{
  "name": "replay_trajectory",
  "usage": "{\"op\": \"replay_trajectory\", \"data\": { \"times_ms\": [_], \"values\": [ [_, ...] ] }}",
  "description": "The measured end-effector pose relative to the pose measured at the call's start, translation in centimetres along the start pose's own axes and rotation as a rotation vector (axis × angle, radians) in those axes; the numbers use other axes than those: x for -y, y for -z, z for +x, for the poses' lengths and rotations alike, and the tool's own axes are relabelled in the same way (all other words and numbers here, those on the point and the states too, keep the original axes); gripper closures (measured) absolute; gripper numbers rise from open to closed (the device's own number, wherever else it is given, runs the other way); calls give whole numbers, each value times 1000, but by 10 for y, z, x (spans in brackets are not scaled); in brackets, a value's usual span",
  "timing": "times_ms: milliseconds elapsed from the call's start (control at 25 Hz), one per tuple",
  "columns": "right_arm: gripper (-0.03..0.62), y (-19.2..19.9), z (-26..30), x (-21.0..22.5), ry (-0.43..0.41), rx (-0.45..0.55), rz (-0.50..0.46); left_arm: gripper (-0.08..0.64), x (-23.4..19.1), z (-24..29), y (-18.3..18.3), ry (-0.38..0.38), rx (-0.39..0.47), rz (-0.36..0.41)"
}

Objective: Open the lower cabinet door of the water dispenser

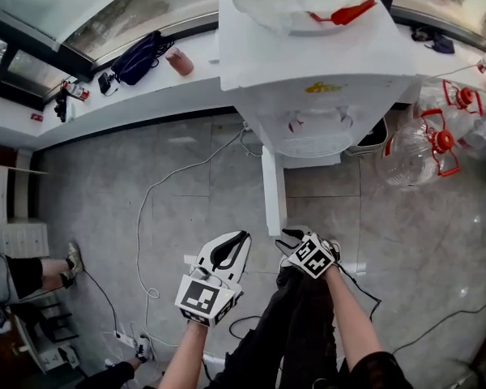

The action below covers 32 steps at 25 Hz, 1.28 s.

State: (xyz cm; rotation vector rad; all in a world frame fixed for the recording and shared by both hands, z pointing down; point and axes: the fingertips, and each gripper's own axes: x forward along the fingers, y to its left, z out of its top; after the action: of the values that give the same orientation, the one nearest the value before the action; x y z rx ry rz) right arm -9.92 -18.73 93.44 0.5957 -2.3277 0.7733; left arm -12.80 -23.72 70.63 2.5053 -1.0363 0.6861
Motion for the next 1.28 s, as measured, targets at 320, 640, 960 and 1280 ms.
{"op": "replay_trajectory", "data": {
  "times_ms": [320, 640, 960, 1280],
  "values": [
    [437, -89, -94, -24, 78, 119, 24, 540, 15, -38, -57, 50, 34, 5],
    [437, -179, -223, -48, 167, 238, 38, 540, 40, -86, -110, 96, 33, 67],
    [439, -260, -340, -90, 224, 401, 17, 540, 76, -146, -173, 100, 92, 99],
    [439, -282, -413, -136, 304, 476, -18, 540, 108, -196, -205, 110, 177, 89]
  ]
}}
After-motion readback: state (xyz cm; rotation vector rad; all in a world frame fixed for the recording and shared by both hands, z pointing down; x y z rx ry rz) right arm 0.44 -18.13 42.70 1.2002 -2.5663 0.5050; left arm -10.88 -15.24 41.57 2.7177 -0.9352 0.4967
